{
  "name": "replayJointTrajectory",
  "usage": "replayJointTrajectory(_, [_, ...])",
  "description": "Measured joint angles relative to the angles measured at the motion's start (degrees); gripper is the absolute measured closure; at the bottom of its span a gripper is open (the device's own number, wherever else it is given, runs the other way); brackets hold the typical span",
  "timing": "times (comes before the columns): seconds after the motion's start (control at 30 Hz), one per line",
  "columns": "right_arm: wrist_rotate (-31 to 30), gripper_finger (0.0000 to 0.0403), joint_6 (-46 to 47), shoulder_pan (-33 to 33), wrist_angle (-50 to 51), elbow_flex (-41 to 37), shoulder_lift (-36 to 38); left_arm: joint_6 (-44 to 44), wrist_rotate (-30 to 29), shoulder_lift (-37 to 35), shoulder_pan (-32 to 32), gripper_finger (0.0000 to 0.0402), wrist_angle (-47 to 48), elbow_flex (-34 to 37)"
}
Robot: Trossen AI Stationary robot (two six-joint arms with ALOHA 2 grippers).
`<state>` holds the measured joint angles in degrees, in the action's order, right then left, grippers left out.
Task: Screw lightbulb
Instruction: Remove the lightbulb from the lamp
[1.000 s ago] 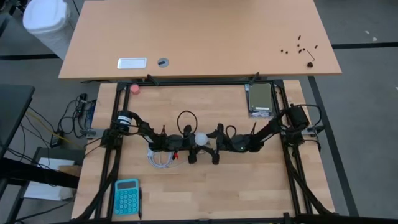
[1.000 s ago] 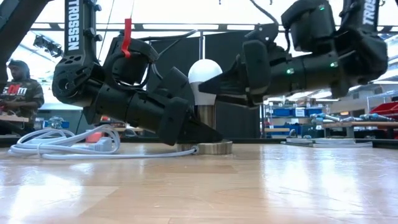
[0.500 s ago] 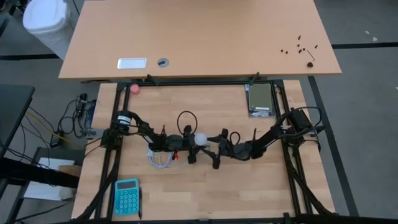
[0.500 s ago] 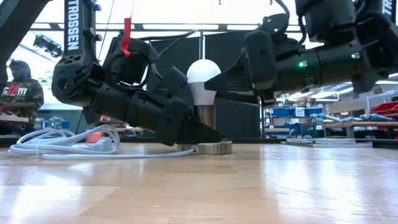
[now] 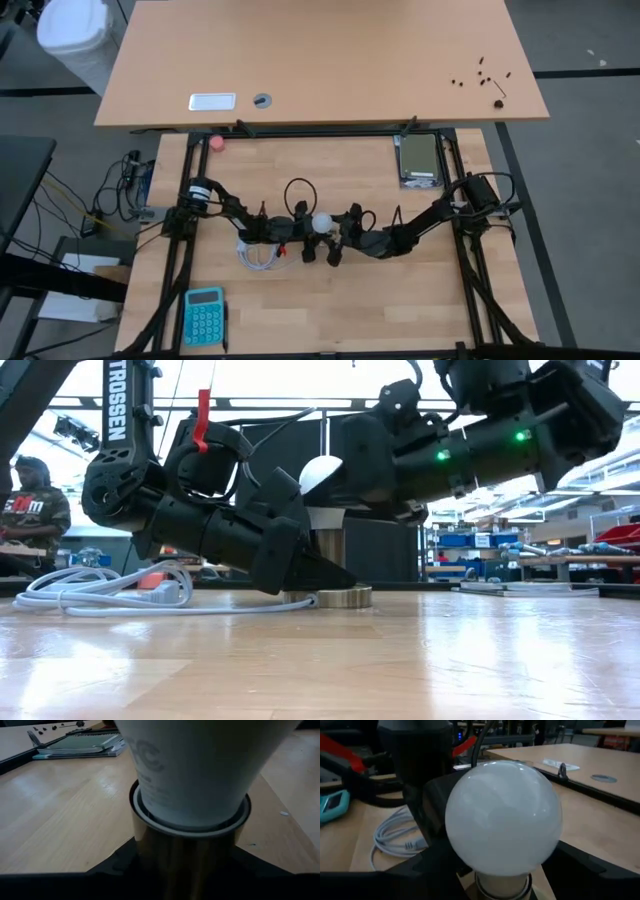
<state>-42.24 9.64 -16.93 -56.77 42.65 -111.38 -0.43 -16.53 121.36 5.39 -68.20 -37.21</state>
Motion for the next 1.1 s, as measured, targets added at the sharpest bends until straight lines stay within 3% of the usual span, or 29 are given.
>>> replayJointTrajectory(0.47, [-3.54,0.0168,4.1,-0.13,5.51,2.61,-0.15,-0.25,0.31,0.04,-0.02,0.022,-0.24,0.0])
replayJointTrajectory(0.83, [-3.55,0.0176,2.77,0.24,5.46,2.6,-0.17,-0.28,0.61,0.04,-0.04,0.0219,-0.24,0.0])
replayJointTrajectory(1.1, [1.37,0.0238,2.24,2.4,6.33,2.16,-0.19,-0.49,0.63,0.04,-0.04,0.0219,-0.35,0.2])
